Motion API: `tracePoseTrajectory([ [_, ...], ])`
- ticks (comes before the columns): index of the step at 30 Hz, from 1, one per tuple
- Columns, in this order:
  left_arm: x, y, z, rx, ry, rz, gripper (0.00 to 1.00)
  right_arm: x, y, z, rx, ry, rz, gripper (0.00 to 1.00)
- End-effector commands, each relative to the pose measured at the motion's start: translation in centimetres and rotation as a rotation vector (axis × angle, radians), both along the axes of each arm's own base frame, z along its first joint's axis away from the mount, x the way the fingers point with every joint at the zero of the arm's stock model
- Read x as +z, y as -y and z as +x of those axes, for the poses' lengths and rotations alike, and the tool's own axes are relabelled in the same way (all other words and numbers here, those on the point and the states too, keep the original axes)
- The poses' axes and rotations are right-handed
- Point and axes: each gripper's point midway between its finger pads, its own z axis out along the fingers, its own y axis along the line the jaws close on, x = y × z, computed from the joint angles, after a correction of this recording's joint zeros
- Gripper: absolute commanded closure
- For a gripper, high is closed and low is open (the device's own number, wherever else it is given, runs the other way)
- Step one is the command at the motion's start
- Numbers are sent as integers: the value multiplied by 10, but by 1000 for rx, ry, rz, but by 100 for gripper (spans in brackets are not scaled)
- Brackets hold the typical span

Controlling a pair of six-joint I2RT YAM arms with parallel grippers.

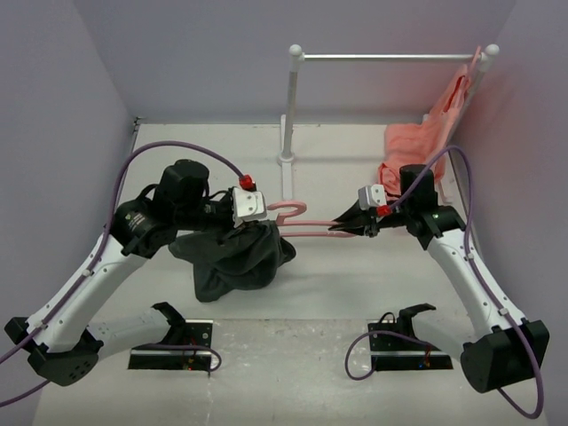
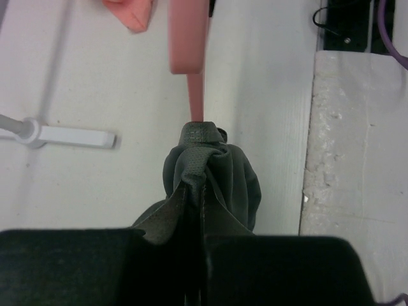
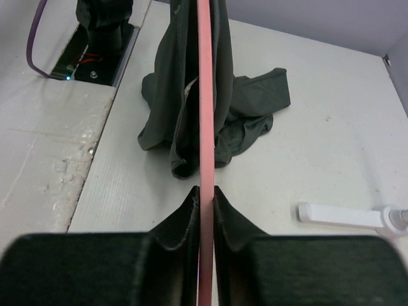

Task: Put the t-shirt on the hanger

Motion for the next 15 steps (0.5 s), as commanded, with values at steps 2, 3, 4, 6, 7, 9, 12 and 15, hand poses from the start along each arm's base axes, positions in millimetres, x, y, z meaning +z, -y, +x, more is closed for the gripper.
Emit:
tracePoseTrajectory([
  [2,24,-17,54,309,204,-79,100,25,-7,-12,130,-89,119,2],
  [3,22,-26,62,375,223,-70,100,26,-3,-12,132,-143,133,1],
  [4,20,-34,67,429,235,-60,100,30,1,-14,147,-200,157,1],
  [6,19,-40,70,475,238,-53,100,45,12,-22,201,-281,222,1],
  [7,19,-41,69,479,232,-53,100,51,16,-23,218,-269,246,1],
  [9,23,-48,70,527,229,-67,100,70,25,-22,165,-245,323,1],
  [12,31,-48,65,530,226,-114,100,84,35,-7,101,-231,343,1],
  [15,45,-47,60,540,228,-202,100,94,35,15,54,-274,283,1],
])
